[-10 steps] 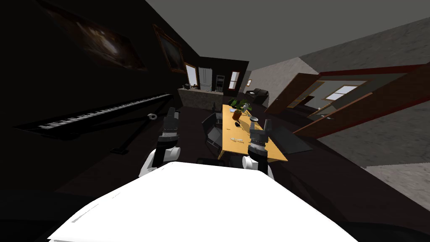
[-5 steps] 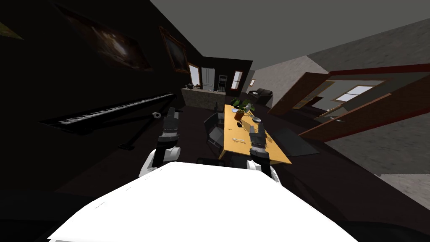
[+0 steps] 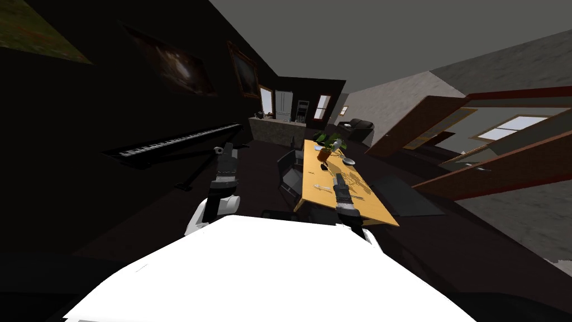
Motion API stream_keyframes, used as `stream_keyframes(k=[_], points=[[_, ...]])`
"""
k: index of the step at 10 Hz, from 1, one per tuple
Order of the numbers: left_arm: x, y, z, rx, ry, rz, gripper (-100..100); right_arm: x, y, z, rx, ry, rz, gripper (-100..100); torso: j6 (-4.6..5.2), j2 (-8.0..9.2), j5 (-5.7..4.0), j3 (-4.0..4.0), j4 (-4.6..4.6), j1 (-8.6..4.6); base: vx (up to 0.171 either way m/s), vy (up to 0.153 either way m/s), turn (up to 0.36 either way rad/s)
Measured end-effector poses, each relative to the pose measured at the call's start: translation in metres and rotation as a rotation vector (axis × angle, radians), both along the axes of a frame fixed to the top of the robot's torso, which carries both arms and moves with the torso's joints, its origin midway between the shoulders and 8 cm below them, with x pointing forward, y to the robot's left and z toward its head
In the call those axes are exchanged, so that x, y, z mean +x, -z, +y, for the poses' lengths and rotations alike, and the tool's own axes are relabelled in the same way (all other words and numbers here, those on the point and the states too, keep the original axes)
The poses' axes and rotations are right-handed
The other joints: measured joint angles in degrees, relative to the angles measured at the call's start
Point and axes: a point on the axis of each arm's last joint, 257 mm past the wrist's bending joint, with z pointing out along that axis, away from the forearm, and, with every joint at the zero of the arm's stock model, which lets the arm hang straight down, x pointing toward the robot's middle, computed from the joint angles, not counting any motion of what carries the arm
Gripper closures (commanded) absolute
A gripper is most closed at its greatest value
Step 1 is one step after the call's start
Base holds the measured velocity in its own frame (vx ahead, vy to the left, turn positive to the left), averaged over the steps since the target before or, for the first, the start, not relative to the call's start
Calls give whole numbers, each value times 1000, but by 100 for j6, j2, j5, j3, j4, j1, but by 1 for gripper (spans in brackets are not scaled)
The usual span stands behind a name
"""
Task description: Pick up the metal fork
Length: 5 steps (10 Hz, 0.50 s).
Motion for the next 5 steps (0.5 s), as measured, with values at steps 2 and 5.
stream_keyframes(k=[2,5], points=[[0,0,0,0,0,0,0,-3,45,-24,-105,48,110,-100,-1,-5,0,-3,-1,1,-26,42,128],[0,0,0,0,0,0,0,-20,85,-40,-221,90,229,-100,-1,-17,-1,-9,-3,-5,-3,34,142]])
